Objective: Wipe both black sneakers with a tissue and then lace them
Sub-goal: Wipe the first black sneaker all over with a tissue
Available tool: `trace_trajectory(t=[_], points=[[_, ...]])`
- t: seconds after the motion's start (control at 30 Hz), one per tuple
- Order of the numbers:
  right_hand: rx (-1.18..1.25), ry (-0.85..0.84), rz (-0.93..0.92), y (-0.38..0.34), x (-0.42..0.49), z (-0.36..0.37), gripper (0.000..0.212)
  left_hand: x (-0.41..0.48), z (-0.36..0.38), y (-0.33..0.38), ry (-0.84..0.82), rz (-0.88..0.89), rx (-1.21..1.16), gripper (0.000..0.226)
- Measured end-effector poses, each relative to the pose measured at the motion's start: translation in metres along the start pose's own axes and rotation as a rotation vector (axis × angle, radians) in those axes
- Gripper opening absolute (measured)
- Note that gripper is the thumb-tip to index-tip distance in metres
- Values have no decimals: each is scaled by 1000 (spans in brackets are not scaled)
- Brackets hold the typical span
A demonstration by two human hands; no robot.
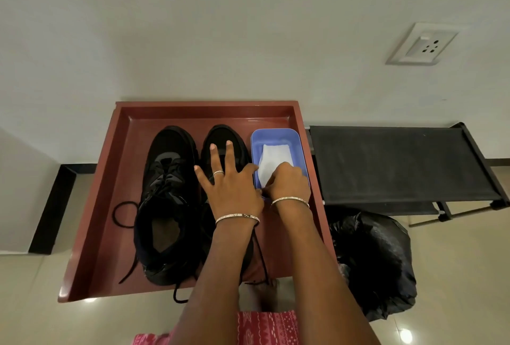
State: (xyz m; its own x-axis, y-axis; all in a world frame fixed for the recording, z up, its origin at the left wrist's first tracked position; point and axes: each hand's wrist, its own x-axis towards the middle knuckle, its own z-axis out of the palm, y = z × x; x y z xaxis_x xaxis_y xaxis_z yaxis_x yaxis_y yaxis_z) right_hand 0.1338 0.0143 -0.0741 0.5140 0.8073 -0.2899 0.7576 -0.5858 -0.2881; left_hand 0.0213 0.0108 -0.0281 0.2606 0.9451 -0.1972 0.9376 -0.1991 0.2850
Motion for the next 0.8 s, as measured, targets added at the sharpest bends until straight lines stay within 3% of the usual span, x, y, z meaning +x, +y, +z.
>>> trace_trajectory(t=[0.27, 0.53, 0.8], points=[[283, -49, 42, 18, 7, -14, 13, 2, 3, 0, 26, -9, -18, 48], [490, -2, 64, 22, 4, -22, 4, 9, 15, 10, 153, 46, 29, 16], [583, -15, 78, 30, 5, -29, 9, 27, 18, 22, 107, 51, 203, 23]])
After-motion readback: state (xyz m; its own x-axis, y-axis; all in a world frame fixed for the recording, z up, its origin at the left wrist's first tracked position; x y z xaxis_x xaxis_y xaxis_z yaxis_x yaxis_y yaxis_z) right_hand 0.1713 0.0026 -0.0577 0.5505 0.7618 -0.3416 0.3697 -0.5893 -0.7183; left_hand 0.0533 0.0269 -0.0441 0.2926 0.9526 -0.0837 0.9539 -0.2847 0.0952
